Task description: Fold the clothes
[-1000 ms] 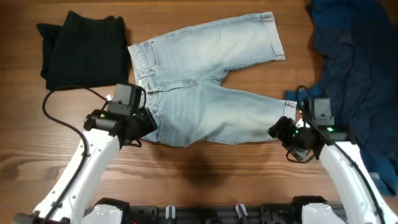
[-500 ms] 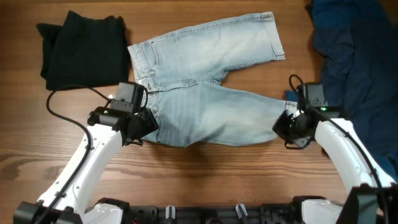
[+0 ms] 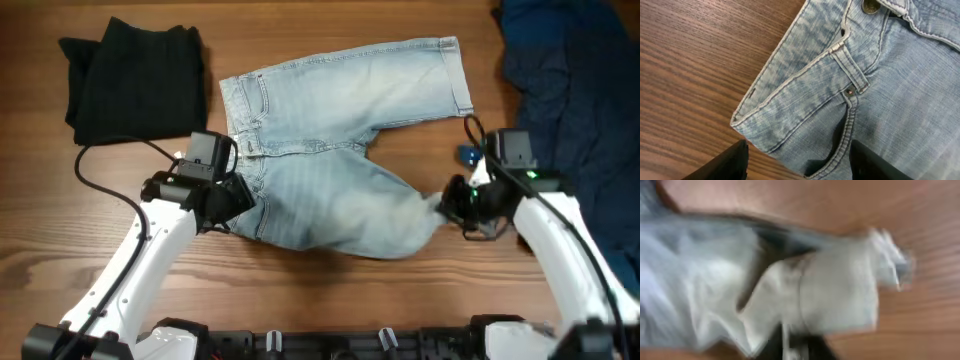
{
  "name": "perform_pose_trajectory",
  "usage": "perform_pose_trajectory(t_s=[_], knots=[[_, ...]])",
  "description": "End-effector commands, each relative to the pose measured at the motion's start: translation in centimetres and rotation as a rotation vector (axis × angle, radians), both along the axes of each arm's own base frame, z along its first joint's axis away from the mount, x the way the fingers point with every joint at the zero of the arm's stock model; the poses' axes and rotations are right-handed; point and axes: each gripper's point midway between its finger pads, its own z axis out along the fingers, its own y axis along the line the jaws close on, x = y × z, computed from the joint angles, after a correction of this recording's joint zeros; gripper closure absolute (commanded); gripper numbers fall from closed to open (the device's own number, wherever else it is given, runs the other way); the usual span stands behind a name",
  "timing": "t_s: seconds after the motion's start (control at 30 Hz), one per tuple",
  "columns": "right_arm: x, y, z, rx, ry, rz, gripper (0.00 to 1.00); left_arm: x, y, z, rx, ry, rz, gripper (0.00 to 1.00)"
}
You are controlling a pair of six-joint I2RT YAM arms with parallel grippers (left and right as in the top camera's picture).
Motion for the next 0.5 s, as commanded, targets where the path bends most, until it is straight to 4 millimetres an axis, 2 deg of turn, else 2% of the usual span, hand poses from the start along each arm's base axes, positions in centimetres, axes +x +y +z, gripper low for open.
perform_pose_trajectory(t_s=[0.0,0.03,0.07,0.13,0.27,0.33,0.37,0.47], knots=[[1.6,-0.1,-3.4,-0.015,0.059,0.023,0.39,-0.3,-0.1,-0.3,0.001,0.011,-0.002,0.36],[1.7,-0.1,-4.5,-0.016,0.094,0.030,0.29,-0.3,-0.1,-0.3,0.001,0.011,-0.002,0.36],[1.8,0.0,-5.0,-0.010,0.126,0.036,0.25,-0.3,-0.1,-0.3,0.001,0.011,-0.002,0.36],[2.2,0.0,-4.6,-0.013,0.143,0.038,0.21,-0.2,-0.1,-0.3,0.002,0.011,-0.002,0.36],[7.3,-0.3,1.4,-0.046,-0.001,0.099,0.18,-0.1,-0.1,-0.3,0.000,0.004,-0.002,0.36],[8.4,-0.3,3.4,-0.048,-0.034,0.105,0.18,0.0,-0.1,-0.2,-0.001,0.001,-0.002,0.36],[8.0,-0.3,3.5,-0.047,-0.016,0.100,0.18,0.0,-0.1,-0.2,-0.001,0.001,-0.002,0.36],[4.4,-2.2,3.0,-0.137,0.161,-0.047,0.18,-0.6,0.0,-0.4,0.004,0.024,-0.002,0.36]])
